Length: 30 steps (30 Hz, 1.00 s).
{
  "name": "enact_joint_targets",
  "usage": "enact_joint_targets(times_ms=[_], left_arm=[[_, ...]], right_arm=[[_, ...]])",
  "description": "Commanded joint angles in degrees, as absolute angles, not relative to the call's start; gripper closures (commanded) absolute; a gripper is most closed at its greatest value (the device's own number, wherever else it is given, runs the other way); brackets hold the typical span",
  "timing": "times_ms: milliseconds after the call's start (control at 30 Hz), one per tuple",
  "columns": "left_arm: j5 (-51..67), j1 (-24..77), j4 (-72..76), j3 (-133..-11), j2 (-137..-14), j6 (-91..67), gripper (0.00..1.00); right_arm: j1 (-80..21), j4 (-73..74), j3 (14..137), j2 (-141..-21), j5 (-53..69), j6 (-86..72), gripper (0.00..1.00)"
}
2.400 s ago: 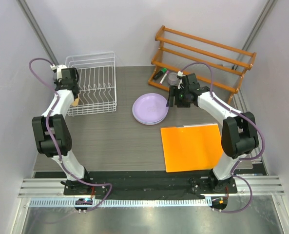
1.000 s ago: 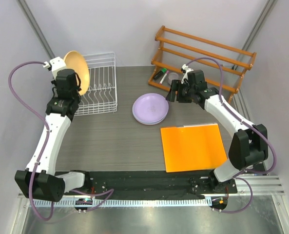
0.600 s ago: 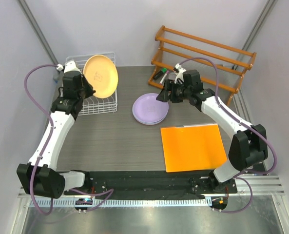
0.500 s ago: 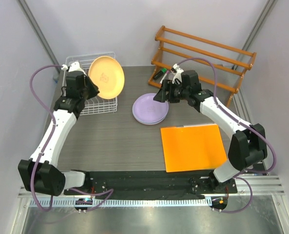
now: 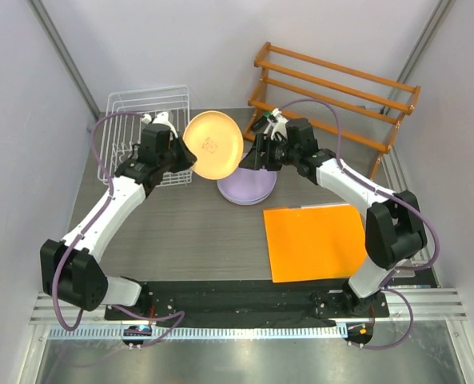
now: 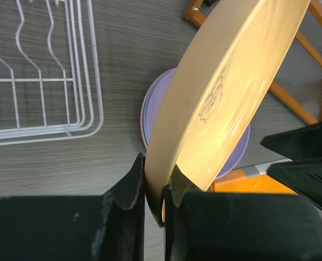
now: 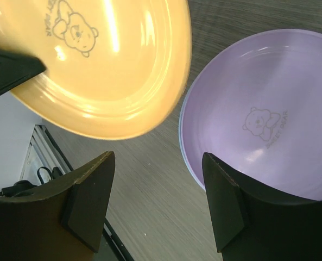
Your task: Unload the plates from the dish rack
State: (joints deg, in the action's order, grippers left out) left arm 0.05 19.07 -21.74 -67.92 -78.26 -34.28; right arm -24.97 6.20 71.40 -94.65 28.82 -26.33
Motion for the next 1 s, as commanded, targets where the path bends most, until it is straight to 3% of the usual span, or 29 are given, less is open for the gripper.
enact_joint_targets(times_ms=[0,333,433,600,667,800,833,867,933,967], left_arm=[[3.2,20.6,-16.9,-67.8,-77.7,-35.9,1.0],[6.9,21.5,-17.0,-61.8,-74.4,-36.4,1.0],[7.1,21.7,-16.5,-60.5,-73.8,-36.9,1.0],[8.3,21.7,-16.3,-60.3,-73.0,-36.7,1.0],[9.0,21.7,-16.2,-60.3,-73.3,-36.7,1.0],[9.6,21.7,-16.1,-60.6,-74.5,-36.5,0.97],[9.6,21.7,-16.3,-60.6,-74.7,-36.3,0.81],[9.3,21.7,-16.3,-60.6,-74.9,-36.0,0.39],[6.7,21.7,-17.1,-60.7,-74.8,-35.4,0.17],[5.7,21.7,-17.2,-60.6,-74.5,-35.2,0.01]], right_arm=[[-25.2,3.2,72.5,-97.0,29.5,-27.0,0.29],[-25.2,1.1,74.5,-101.0,30.8,-26.9,0.3],[-25.2,0.4,74.8,-102.3,32.1,-27.9,0.4],[-25.2,-1.8,74.3,-103.7,33.0,-28.6,0.76],[-25.2,-1.9,74.3,-104.0,33.7,-28.5,0.96],[-25.0,-2.0,73.7,-103.5,32.0,-28.7,0.99],[-24.8,-1.7,73.3,-103.3,31.1,-28.7,0.99],[-24.0,-0.9,73.2,-102.7,29.8,-28.7,0.99],[-22.8,2.3,72.8,-101.9,26.8,-28.7,0.99],[-21.2,3.2,72.6,-101.4,26.4,-28.7,0.99]])
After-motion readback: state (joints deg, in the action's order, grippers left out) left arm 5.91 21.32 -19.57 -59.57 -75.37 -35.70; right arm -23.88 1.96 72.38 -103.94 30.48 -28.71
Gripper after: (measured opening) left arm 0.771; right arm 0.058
